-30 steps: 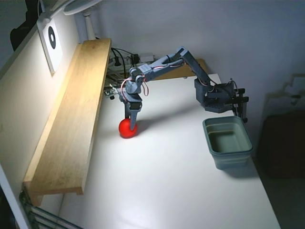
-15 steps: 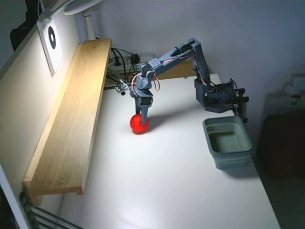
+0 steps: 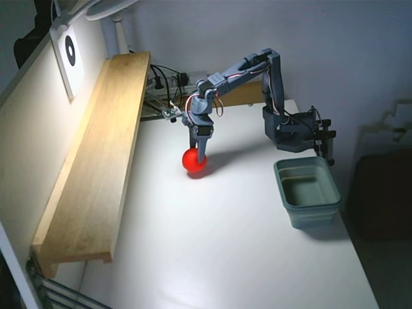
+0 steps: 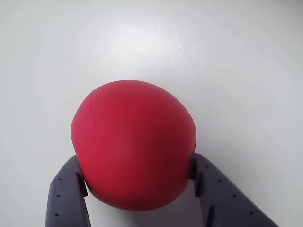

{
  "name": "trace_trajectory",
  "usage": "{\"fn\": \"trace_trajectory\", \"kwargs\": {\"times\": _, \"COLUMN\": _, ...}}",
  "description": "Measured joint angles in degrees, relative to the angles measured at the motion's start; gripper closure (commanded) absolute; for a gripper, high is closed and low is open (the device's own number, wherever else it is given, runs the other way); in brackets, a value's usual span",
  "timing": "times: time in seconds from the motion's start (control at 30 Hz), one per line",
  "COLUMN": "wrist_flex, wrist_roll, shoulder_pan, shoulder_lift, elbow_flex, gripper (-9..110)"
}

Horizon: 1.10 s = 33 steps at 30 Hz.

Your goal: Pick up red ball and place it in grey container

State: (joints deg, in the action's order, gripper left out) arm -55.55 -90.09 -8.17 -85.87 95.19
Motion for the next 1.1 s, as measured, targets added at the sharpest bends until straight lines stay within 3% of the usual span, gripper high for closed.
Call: {"fn": "trace_trajectory", "kwargs": {"times": 1.1, "wrist_flex": -34.19, "wrist_roll": -0.09, "shoulder_pan": 0.0, "shoulder_lift": 5.63, "elbow_flex": -41.92, "gripper": 78}}
